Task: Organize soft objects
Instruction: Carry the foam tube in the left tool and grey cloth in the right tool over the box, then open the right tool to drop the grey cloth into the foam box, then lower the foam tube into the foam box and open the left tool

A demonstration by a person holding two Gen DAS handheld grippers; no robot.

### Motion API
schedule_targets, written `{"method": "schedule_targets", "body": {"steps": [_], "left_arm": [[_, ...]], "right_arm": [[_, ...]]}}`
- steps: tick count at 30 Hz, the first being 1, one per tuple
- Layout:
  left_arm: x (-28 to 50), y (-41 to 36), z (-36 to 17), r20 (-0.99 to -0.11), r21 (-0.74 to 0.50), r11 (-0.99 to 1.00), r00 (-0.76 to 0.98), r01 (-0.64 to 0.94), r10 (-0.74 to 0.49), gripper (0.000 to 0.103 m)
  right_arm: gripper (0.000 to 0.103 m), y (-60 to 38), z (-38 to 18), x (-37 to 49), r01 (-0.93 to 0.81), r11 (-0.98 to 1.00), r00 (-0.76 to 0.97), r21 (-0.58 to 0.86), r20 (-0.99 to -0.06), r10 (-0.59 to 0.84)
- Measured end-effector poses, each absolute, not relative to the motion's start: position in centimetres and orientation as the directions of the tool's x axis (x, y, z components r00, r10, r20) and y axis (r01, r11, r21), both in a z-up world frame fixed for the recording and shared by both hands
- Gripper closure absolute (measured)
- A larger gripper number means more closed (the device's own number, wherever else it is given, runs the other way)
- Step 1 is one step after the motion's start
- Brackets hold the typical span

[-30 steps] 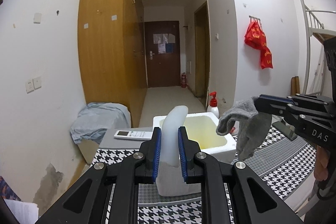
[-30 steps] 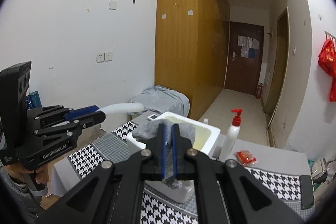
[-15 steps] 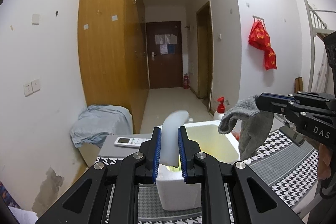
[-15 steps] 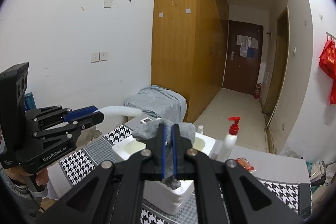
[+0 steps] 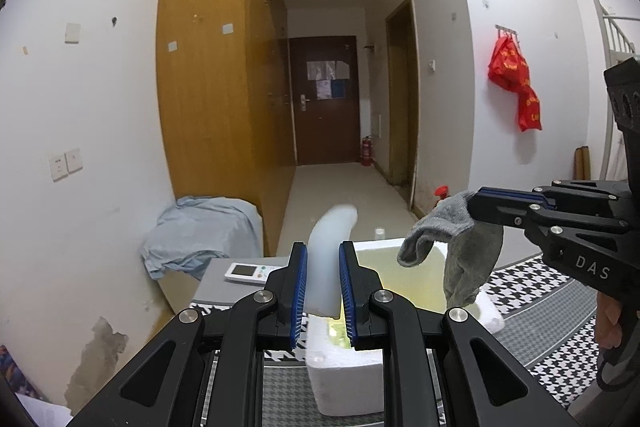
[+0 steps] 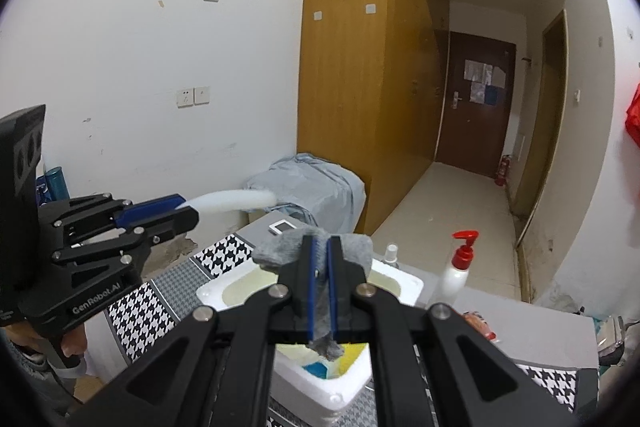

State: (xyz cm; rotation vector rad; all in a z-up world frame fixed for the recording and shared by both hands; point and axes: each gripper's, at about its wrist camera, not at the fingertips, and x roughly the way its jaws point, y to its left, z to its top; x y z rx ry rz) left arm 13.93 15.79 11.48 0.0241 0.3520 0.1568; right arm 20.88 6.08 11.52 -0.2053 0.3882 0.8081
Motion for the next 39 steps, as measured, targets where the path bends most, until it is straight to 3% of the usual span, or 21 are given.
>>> {"method": "schedule_targets", "body": {"steps": [13,15,16,17,19,20,39], "left_arm": [[15.1,16.7,11.2,-0.356,0.053,0.983,0.917,-0.173,0.181,0.085],[15.3,16.4,11.1,-0.361,0.05,0.984,0.915,-0.173,0.18,0.085],[15.4,16.4,11.1,-0.361,0.047,0.984,0.915,-0.174,0.179,0.085],[15.4,16.6,11.1,-0.362,0.045,0.984,0.915,-0.175,0.179,0.085],[15.5,16.7,11.1,-0.362,0.042,0.984,0.915,-0.176,0.179,0.085],[15.6,16.8,11.1,-0.364,0.039,0.984,0.914,-0.175,0.177,0.085],[17.1,14.9,10.4,-0.38,0.022,0.995,0.92,-0.094,0.096,0.085]], "right_arm": [[0.095,8.1,9.4,23.0,-0.745,0.667,0.583,0.003,-0.484,0.653],[0.091,8.2,9.2,23.2,-0.74,0.673,0.584,0.003,-0.493,0.645],[0.078,8.3,9.2,23.3,-0.734,0.679,0.592,-0.004,-0.493,0.637],[0.055,8.3,9.2,23.2,-0.728,0.685,0.601,-0.011,-0.491,0.631],[0.027,7.8,9.3,23.0,-0.72,0.694,0.614,-0.005,-0.472,0.633],[0.019,7.7,9.3,22.9,-0.718,0.696,0.617,-0.002,-0.465,0.635],[0.016,4.8,9.5,22.1,-0.69,0.723,0.652,-0.04,-0.47,0.596]]}}
